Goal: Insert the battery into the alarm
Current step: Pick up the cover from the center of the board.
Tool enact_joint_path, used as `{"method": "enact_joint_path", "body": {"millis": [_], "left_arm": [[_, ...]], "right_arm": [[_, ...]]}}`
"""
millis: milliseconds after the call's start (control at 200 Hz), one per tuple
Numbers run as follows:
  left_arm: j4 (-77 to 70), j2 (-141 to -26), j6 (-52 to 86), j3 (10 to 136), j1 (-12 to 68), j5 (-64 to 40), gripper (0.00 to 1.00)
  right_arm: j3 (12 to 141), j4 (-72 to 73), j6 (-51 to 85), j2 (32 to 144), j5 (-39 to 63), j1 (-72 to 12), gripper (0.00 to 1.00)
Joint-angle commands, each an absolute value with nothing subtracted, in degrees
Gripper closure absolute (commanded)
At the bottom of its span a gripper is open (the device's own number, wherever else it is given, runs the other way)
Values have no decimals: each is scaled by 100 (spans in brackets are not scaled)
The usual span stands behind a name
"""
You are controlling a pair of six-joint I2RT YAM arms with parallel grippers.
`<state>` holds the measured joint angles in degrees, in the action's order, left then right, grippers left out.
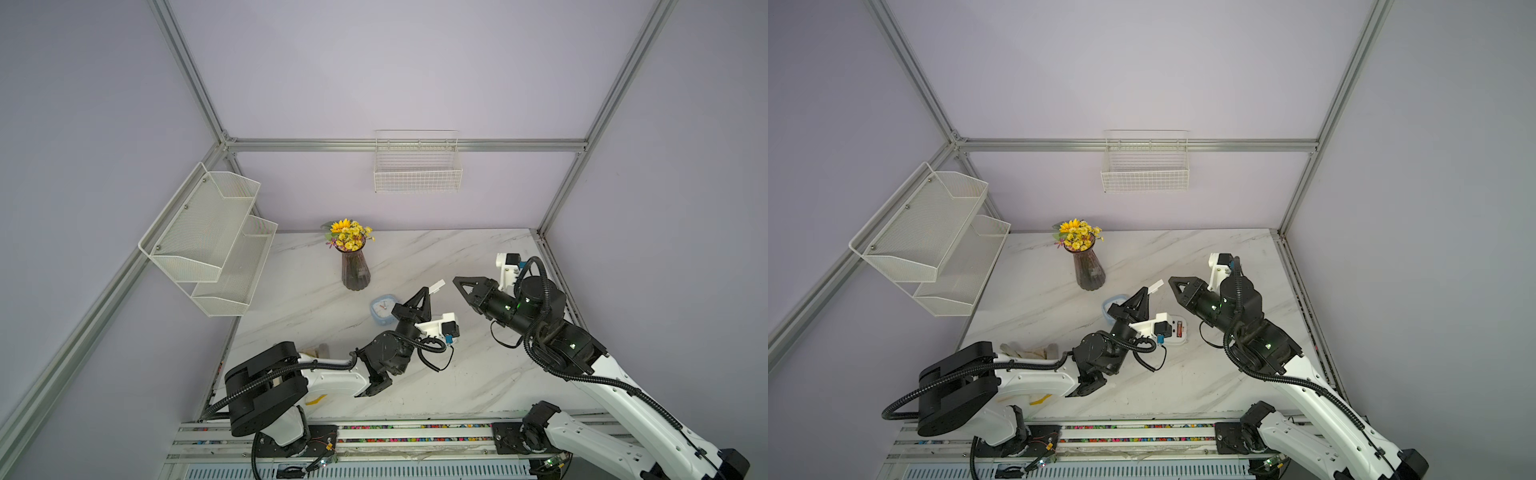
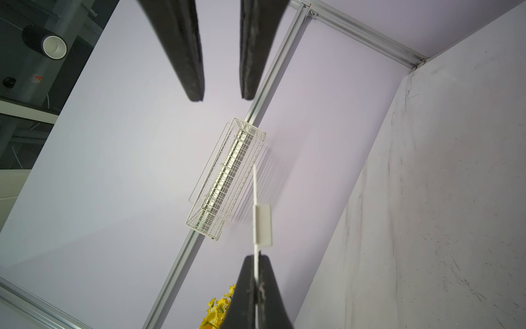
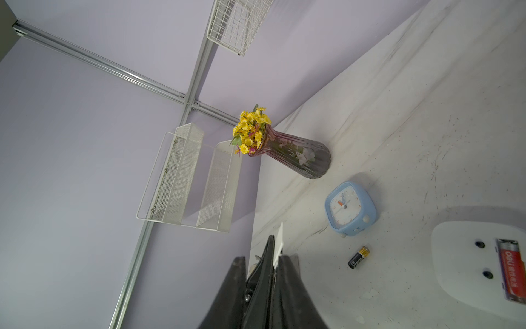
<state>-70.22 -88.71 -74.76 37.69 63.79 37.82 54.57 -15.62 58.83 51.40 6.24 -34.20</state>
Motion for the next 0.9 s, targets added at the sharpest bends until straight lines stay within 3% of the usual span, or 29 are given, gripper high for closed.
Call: {"method": "enact_joint_path", "body": {"millis": [0,355,790,895], "left_arm": [[-7374,-8679,-7709,3780,6410,3802,100],[-7279,-8676,-7822,3766,6508,3753,100],[-7277,-8692,-7830,3779,6546,3762,100],[-7295,-8692,-7822,3773,6548,3753,100]], "right_arm": [[5497,-1432,5759,5386,917,-3428,76],[5475,-1194,5888,5559,1118,-3428,76],[5510,-1434,5911,5727,1067,-3428,100],[5524,-1486,5889,5739,1028,-3428,100]]}}
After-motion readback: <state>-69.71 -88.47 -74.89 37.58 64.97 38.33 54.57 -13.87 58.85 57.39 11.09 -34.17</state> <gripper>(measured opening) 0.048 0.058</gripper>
